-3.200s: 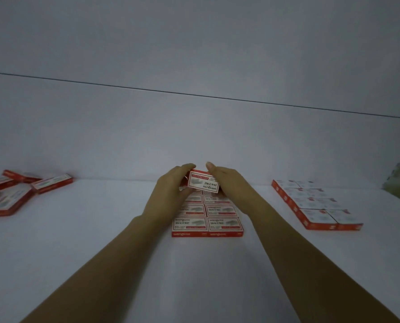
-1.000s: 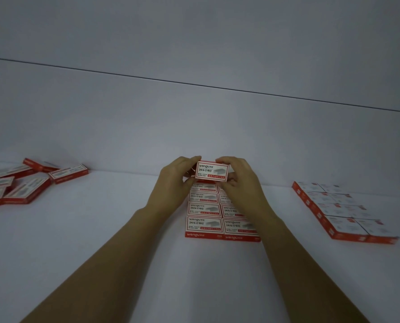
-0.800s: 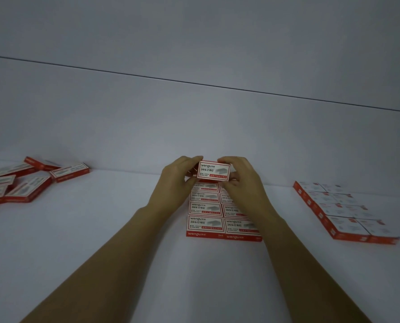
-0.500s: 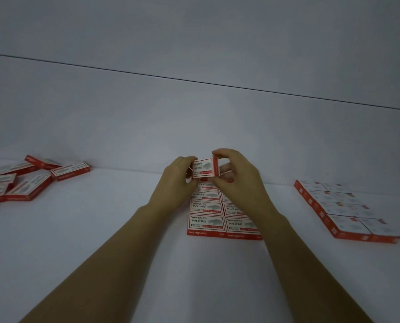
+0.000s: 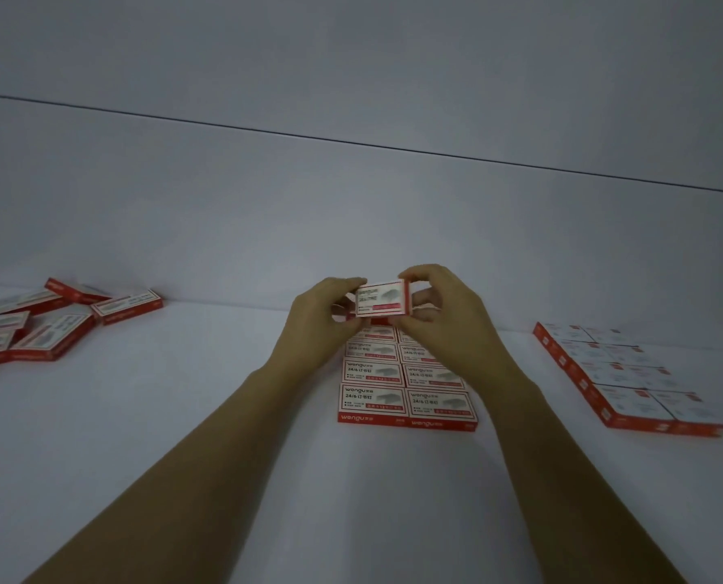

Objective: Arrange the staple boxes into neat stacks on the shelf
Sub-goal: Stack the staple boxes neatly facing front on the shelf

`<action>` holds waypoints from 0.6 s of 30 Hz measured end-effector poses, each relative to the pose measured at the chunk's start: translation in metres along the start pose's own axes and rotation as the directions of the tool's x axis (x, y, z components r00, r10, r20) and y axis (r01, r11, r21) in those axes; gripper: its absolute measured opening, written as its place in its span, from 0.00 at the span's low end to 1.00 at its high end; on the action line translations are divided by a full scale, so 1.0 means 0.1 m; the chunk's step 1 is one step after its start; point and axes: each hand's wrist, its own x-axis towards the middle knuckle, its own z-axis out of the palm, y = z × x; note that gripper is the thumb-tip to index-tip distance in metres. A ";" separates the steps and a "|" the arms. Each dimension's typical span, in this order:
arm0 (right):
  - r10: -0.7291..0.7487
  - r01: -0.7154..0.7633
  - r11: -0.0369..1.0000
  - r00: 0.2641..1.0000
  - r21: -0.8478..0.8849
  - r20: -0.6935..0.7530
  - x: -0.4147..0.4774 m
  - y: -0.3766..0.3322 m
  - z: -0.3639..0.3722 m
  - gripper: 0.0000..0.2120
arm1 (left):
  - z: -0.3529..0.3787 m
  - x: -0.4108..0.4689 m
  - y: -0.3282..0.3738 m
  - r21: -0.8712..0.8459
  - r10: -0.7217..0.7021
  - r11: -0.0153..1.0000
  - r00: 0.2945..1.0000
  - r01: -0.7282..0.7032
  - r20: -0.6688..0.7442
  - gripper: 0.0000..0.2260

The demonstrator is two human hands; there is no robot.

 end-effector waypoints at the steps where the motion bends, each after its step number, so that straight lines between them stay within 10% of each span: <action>1: 0.054 -0.054 0.998 0.999 -0.034 0.004 0.01 0.04 -0.05 0.18 | -0.01 0.00 0.02 -0.003 0.021 1.000 1.000 -0.021 -0.009 0.20; 18: 0.169 -0.161 0.975 0.985 -0.150 0.038 0.06 0.25 0.02 0.17 | -0.03 -0.05 0.25 0.032 0.236 0.971 0.971 -0.238 0.048 0.17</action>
